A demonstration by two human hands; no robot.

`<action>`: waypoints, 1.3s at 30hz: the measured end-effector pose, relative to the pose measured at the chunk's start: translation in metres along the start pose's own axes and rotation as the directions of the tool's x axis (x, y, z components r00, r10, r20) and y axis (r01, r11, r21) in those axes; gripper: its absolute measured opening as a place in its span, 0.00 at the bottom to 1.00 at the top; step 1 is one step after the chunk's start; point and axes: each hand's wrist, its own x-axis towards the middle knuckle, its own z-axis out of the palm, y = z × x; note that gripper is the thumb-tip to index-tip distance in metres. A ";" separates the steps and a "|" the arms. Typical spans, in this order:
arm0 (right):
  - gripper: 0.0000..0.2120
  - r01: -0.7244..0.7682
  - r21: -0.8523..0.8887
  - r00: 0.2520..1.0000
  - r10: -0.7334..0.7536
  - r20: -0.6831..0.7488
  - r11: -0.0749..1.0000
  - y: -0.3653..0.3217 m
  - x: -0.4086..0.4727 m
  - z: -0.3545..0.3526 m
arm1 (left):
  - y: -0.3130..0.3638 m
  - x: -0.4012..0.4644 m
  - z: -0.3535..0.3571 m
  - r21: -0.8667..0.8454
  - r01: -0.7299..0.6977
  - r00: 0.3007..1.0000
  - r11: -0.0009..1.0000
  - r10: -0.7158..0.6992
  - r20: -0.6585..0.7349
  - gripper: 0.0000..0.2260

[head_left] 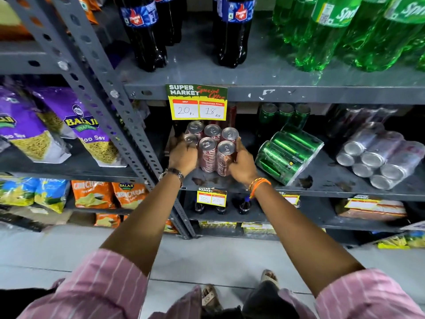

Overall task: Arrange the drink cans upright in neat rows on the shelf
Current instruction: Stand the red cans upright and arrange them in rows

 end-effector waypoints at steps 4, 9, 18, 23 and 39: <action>0.37 0.058 -0.026 0.996 -0.055 0.077 0.998 0.007 0.002 -0.012 | -0.019 -0.014 0.004 -0.125 -0.056 0.997 0.991 0.049 -0.057 0.17; 0.37 0.042 0.017 0.994 -0.043 0.101 0.999 0.010 0.000 -0.013 | -0.042 -0.010 0.009 -0.162 -0.095 0.993 0.982 0.082 -0.089 0.21; 0.33 0.052 0.054 0.991 -0.058 0.123 0.997 0.006 0.004 -0.019 | -0.032 0.002 0.014 -0.428 0.106 0.994 0.897 -0.112 0.010 0.19; 0.33 0.040 0.048 0.987 -0.047 0.157 0.998 0.008 0.003 -0.018 | -0.045 -0.003 0.013 -0.466 0.067 0.996 0.882 -0.087 -0.021 0.15; 0.32 0.013 -0.007 0.989 -0.012 0.145 1.000 0.009 0.007 -0.070 | -0.022 -0.062 0.025 -0.376 0.040 0.997 0.926 -0.060 -0.041 0.34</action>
